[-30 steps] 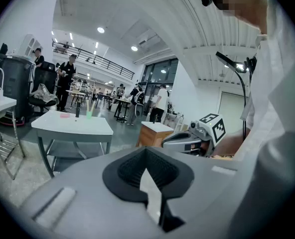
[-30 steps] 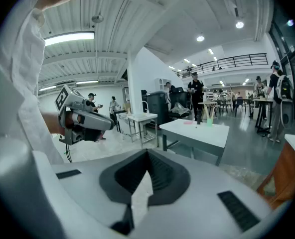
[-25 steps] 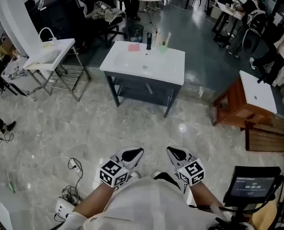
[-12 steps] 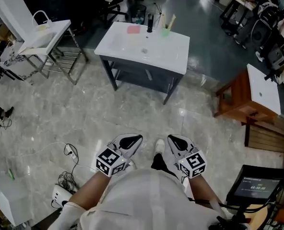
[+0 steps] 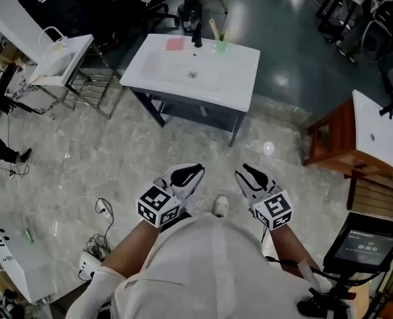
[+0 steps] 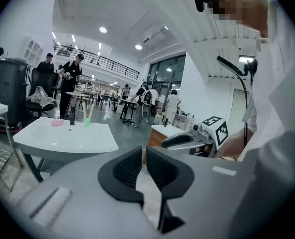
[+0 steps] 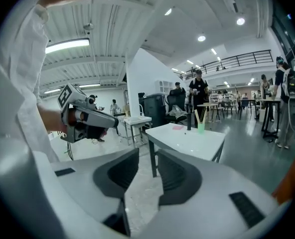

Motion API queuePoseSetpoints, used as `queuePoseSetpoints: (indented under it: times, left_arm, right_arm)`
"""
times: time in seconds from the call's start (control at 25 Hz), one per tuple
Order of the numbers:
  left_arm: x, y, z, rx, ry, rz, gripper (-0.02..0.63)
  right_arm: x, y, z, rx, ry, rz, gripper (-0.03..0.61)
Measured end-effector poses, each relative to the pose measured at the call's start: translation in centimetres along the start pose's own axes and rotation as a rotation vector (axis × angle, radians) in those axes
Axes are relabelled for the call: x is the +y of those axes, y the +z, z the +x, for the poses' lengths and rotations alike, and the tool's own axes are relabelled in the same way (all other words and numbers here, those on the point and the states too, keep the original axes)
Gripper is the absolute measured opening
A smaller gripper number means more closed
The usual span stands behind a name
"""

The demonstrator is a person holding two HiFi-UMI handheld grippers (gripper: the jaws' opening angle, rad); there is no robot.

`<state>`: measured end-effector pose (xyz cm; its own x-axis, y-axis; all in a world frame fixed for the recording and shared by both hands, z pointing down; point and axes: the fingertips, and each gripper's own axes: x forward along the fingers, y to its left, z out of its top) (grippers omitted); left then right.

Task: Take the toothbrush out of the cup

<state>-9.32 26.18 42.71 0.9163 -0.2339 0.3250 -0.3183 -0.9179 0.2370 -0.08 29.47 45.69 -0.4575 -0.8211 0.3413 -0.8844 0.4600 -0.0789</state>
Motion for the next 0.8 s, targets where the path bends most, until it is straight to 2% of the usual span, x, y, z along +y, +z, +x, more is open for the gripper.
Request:
queuePoseSetpoints:
  times: [0.12, 0.28, 0.4, 0.6, 0.8]
  left_arm:
    - [1.4, 1.8, 2.8, -0.009, 0.035, -0.017, 0.009]
    - [4.6, 2.0, 3.7, -0.005, 0.089, -0.058, 0.010]
    - [7.9, 2.7, 4.4, -0.014, 0.114, -0.063, 0.014]
    - [14.1, 5.0, 7.1, -0.058, 0.109, -0.063, 0.042]
    - [21.3, 8.2, 9.7, -0.069, 0.101, -0.042, 0.064]
  right_arm:
    - [-4.0, 0.3, 0.9, -0.001, 0.006, 0.021, 0.092]
    - [-6.0, 0.1, 3.0, 0.013, 0.012, 0.061, 0.091]
    - [-7.5, 0.6, 5.1, 0.015, 0.006, 0.055, 0.091]
    - [-11.5, 1.7, 8.4, 0.037, -0.059, 0.053, 0.092]
    - [-14.8, 4.7, 12.7, 0.039, -0.133, 0.071, 0.094]
